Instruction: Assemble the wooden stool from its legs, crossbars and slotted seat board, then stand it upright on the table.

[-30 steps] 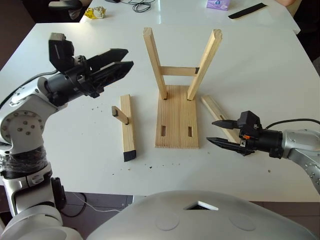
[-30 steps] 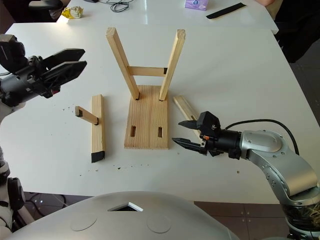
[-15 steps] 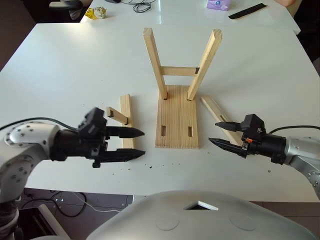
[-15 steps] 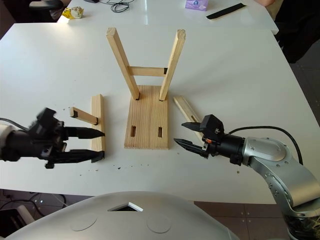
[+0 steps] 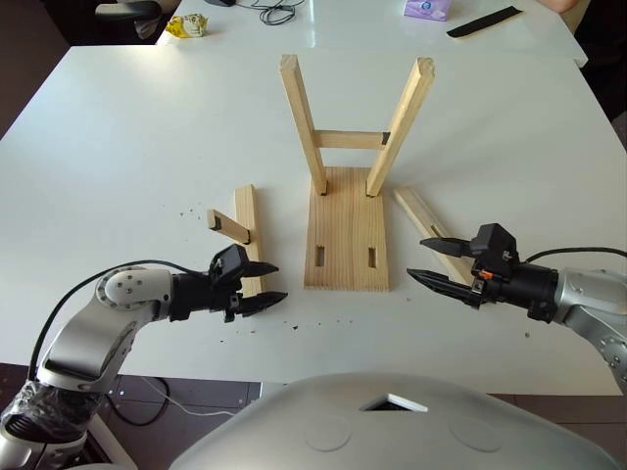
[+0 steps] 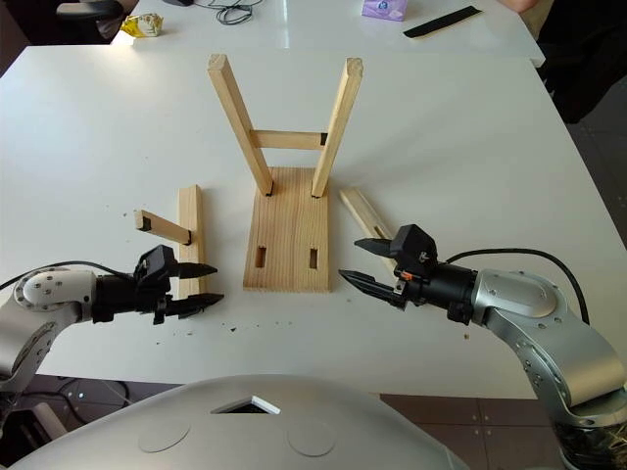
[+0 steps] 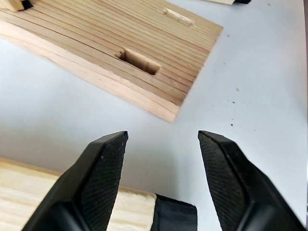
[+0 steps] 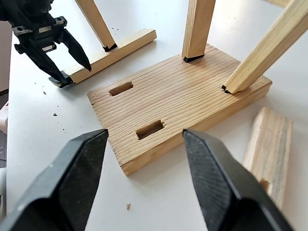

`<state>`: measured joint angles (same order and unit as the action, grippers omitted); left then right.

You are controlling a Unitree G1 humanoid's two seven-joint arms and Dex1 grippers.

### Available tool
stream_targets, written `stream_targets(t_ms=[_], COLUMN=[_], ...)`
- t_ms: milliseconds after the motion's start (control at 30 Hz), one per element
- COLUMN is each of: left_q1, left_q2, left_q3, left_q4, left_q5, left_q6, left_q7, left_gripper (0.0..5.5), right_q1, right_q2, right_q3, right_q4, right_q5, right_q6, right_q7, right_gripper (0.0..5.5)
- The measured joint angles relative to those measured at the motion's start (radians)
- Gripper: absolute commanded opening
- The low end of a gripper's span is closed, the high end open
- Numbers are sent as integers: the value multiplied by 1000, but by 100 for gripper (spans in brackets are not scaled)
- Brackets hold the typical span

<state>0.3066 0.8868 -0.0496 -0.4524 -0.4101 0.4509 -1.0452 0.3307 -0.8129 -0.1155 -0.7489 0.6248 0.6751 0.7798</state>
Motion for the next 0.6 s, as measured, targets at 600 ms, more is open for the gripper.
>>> stream_targets(t_ms=[600], left_q1=[-56], left_q2=[168], left_q3=[25], left_q4=[144], left_q5=[136], left_q6=[-206], left_q7=[-135], left_gripper=[272], right_q1=[19], right_q2=[1], right_q3=[0], right_q4=[-17], right_q5=[-4], right_q6=[0], right_q7=[-18], right_gripper=[285])
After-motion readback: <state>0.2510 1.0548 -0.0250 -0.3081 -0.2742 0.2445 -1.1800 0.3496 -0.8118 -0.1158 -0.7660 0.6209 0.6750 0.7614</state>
